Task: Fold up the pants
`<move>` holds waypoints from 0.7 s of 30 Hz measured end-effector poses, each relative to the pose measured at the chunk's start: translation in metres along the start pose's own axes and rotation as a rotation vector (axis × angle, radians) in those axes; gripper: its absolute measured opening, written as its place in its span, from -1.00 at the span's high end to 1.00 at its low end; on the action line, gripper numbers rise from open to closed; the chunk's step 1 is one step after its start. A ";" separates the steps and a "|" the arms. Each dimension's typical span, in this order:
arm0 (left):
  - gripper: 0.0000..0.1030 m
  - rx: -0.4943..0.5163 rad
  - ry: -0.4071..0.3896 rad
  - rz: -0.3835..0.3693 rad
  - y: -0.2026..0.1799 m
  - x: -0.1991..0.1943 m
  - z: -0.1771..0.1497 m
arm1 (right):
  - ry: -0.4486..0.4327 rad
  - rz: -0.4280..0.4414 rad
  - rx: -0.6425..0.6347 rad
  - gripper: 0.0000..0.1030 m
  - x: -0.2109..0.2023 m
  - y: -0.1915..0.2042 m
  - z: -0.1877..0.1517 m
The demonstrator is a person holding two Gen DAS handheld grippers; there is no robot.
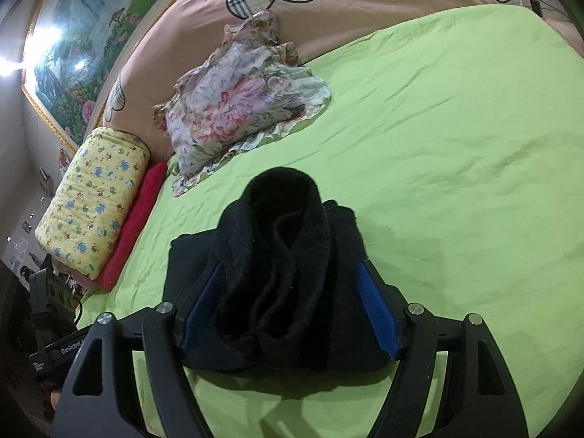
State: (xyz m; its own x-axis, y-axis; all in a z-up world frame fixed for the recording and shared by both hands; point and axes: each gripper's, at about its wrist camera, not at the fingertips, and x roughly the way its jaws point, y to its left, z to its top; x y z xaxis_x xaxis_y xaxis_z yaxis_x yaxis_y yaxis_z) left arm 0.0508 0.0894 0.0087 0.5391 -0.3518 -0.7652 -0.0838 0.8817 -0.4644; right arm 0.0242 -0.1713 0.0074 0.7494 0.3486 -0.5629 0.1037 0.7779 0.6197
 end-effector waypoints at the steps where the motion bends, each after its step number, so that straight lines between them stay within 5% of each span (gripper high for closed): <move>1: -0.37 0.001 0.002 0.005 0.000 0.001 0.000 | -0.001 -0.002 0.003 -0.45 0.001 -0.001 0.000; 9: -0.40 -0.003 0.029 0.034 0.002 0.016 0.007 | 0.010 -0.087 0.040 -0.45 0.005 -0.025 -0.005; 21: -0.47 -0.005 0.056 0.066 0.010 0.047 0.022 | 0.009 -0.024 0.065 -0.45 0.013 -0.043 -0.013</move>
State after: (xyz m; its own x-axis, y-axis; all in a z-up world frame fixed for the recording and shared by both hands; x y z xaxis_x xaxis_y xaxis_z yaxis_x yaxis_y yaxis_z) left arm 0.0938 0.0889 -0.0222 0.4849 -0.3103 -0.8177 -0.1216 0.9020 -0.4143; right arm 0.0213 -0.1932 -0.0340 0.7404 0.3351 -0.5827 0.1641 0.7506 0.6401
